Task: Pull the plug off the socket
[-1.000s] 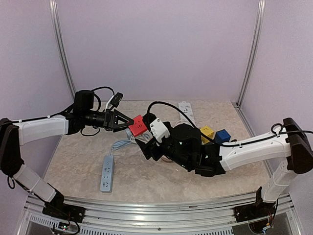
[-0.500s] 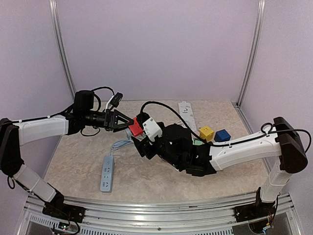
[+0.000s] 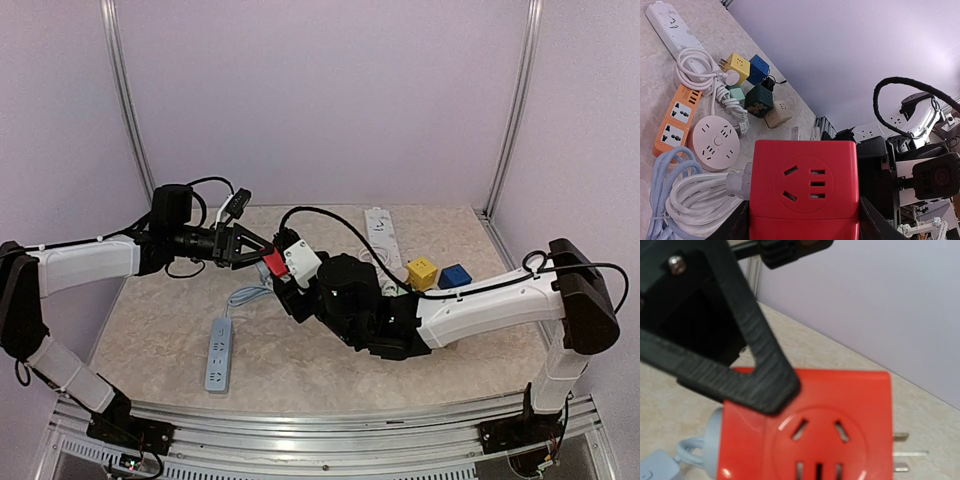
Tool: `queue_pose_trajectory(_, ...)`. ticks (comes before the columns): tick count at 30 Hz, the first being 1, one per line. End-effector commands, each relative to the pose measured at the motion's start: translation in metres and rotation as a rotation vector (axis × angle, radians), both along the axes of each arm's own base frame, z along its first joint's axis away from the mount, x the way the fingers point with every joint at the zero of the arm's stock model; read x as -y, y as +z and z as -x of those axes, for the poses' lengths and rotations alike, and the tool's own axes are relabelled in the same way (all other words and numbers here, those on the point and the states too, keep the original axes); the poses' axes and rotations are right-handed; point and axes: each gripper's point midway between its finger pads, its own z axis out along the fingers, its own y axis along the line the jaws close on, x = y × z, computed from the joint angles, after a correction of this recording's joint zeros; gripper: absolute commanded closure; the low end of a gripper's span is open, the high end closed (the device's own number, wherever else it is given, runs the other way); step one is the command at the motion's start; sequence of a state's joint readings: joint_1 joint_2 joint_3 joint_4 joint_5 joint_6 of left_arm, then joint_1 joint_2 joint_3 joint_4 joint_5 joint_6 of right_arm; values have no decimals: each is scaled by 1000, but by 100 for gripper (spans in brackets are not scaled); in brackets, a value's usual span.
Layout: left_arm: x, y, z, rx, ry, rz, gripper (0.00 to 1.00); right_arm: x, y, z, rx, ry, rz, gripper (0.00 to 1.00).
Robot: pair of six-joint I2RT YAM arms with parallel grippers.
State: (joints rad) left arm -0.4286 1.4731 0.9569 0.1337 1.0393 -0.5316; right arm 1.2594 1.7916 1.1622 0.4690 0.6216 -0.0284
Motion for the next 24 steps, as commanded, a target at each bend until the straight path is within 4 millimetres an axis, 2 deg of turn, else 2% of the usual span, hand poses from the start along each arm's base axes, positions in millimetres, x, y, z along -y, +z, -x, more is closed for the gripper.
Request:
queue_pose_trajectory(1, 4, 28, 6, 124, -44, 61, 75, 4, 1, -3, -5, -51, -5, 73)
queue_pose_trajectory(4, 3, 25, 3, 135, -24, 42, 58, 9, 3, -2, -8, -55, -8, 94)
queue_pose_trajectory(5, 2, 24, 1, 145, -15, 30, 47, 12, 6, -2, -9, -58, -8, 100)
queue_pose_trajectory(7, 0, 25, -3, 172, 9, 0, 30, 18, 10, -4, -20, -55, -17, 100)
queue_pose_trajectory(11, -10, 30, -9, 259, 83, -31, 4, 29, 17, -5, -70, -18, -40, 100)
queue_pose_trajectory(12, -12, 32, -10, 282, 102, -35, 2, 33, 17, -6, -83, -13, -41, 100)
queue_pose_trajectory(19, -32, 46, -17, 486, 294, -129, 1, 58, 22, -15, -217, 39, -84, 100)
queue_pose_trajectory(24, -38, 65, -6, 662, 473, -230, 1, 84, 35, -25, -275, 37, -147, 100)
